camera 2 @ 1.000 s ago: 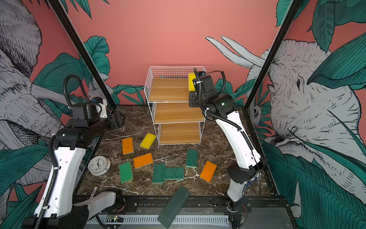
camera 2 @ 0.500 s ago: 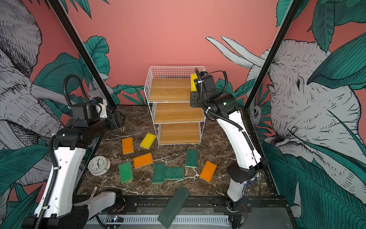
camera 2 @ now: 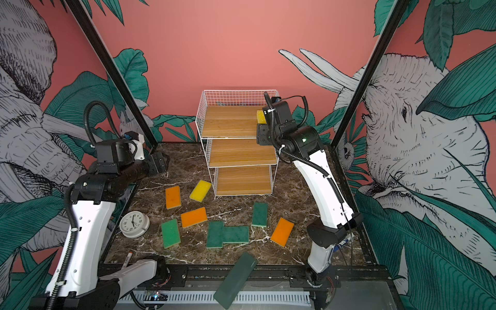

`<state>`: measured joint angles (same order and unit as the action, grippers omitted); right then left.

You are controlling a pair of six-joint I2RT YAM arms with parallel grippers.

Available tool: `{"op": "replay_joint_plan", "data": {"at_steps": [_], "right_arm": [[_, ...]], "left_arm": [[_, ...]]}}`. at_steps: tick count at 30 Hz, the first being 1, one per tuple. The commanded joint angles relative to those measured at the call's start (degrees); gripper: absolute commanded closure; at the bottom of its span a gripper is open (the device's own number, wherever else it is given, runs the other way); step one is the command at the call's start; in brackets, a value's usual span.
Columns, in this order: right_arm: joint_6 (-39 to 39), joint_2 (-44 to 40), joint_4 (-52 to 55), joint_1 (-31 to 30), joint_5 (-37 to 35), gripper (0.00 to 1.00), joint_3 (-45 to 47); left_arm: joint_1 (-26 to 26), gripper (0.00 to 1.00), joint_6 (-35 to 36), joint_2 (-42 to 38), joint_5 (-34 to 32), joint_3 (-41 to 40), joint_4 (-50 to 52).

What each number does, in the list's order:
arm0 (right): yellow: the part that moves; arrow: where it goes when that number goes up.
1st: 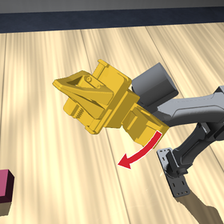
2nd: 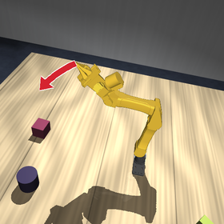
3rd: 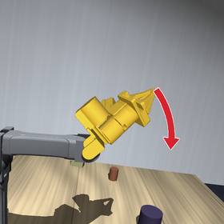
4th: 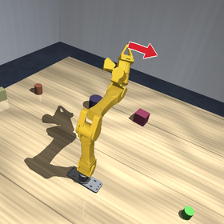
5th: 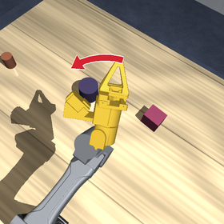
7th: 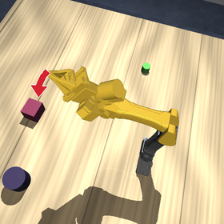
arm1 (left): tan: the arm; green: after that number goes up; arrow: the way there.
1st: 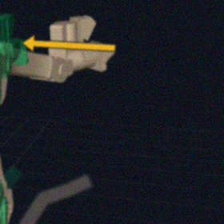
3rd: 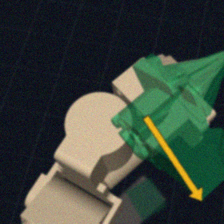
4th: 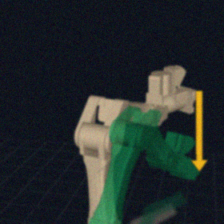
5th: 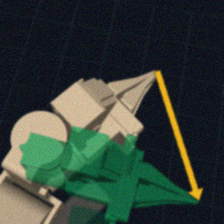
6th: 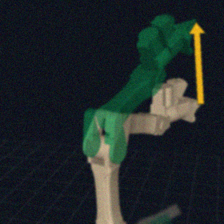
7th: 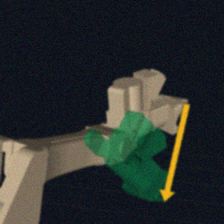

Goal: Arrange cleaning sponges on a shelf
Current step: Place the cleaning sponge at the shelf.

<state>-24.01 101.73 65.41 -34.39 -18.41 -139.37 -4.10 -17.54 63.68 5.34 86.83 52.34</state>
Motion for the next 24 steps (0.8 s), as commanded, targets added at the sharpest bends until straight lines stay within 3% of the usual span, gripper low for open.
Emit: {"op": "replay_joint_plan", "data": {"at_steps": [1,14,24], "right_arm": [[-0.94,0.54,1.65,0.64,-1.12,0.3,1.27],[-5.39,-0.44,-2.46,0.63,2.35,0.35,3.66],[-8.15,-0.92,-2.69,0.64,0.63,0.37,5.9]], "left_arm": [[-0.27,0.11,-0.61,-1.21,-0.05,-0.34,-0.66],[-0.24,0.1,-0.65,-1.44,-0.07,-1.08,-1.01],[-0.21,0.09,-0.28,-1.37,-0.25,-1.75,-0.92]]}}
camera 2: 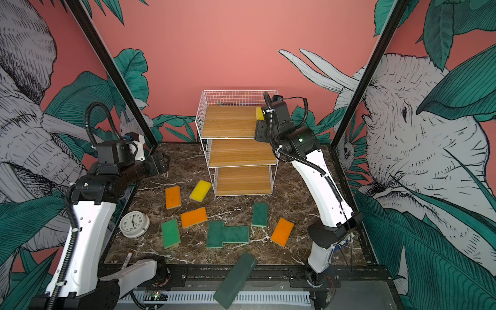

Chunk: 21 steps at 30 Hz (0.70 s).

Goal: Arrange cleaning sponges on a shelf
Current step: Place the cleaning sponge at the shelf.

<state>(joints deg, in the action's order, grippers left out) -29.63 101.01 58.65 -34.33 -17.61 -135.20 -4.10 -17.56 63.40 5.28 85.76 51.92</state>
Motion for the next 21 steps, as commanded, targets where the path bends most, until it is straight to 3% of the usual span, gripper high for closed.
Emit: {"op": "replay_joint_plan", "data": {"at_steps": [1,21], "right_arm": [[-2.7,-0.19,4.48,0.58,-0.33,0.36,1.86],[-2.38,-2.49,5.56,0.23,2.08,0.29,3.08]], "left_arm": [[-0.21,0.09,-0.31,-1.0,-0.02,-0.67,-0.51],[-0.28,0.08,-0.54,-1.25,0.13,-0.42,-0.26]]}}
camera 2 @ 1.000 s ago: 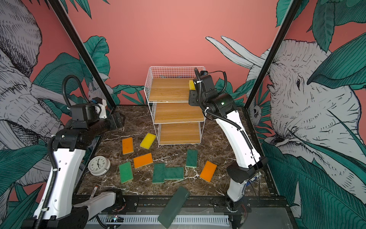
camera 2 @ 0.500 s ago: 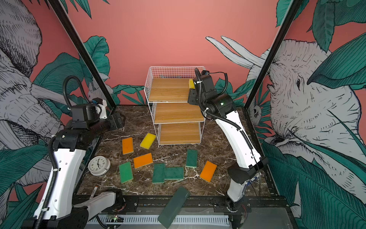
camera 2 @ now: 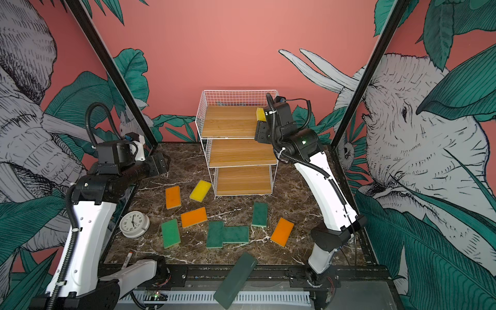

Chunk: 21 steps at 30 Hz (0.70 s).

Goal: Arrange cleaning sponges on a shelf
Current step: Place the cleaning sponge at the shelf.

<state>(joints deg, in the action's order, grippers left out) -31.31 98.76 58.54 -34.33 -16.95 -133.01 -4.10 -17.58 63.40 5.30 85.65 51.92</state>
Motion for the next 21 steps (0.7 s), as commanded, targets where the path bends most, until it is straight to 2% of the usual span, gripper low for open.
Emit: {"op": "replay_joint_plan", "data": {"at_steps": [1,6,21], "right_arm": [[-0.6,-0.06,5.76,0.22,1.56,0.27,0.68],[-0.09,0.71,6.15,0.18,1.47,0.24,0.43],[0.64,-0.67,7.92,-1.68,1.92,0.25,-0.94]], "left_arm": [[-0.29,0.07,-0.52,-1.17,0.06,-0.22,-0.16],[-0.26,0.07,-0.08,-1.21,0.02,0.64,0.55],[-0.27,0.06,0.02,-0.96,1.07,0.84,0.72]]}}
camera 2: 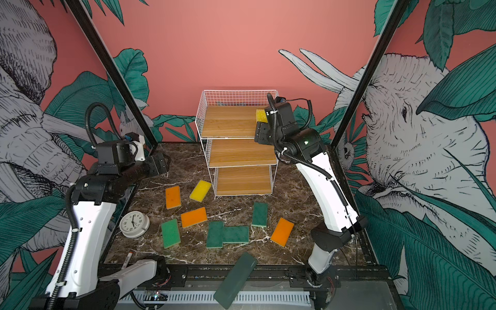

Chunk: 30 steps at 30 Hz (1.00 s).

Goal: Arrange cleaning sponges on a shelf
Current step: Place the cleaning sponge at the shelf.

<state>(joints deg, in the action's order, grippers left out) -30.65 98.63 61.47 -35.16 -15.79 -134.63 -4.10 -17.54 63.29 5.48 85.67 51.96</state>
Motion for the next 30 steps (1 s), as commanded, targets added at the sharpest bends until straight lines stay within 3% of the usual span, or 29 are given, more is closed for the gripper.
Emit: {"op": "replay_joint_plan", "data": {"at_steps": [1,11,19,30], "right_arm": [[-0.1,-1.24,4.74,-1.12,0.75,0.25,1.54],[0.35,-7.96,4.13,-6.41,-2.56,0.25,8.77],[-2.61,-20.0,-1.25,-8.57,-3.11,0.25,25.7],[-5.76,-28.76,-4.56,-10.55,-2.24,0.19,45.96]], "left_arm": [[-0.27,0.06,0.03,-0.96,0.95,0.93,0.76],[-0.33,0.05,0.84,-1.25,0.35,0.84,2.7],[-0.29,0.06,1.79,-2.09,0.16,-2.79,4.31],[-0.71,0.06,1.24,-1.99,-0.2,-10.84,5.66]]}}
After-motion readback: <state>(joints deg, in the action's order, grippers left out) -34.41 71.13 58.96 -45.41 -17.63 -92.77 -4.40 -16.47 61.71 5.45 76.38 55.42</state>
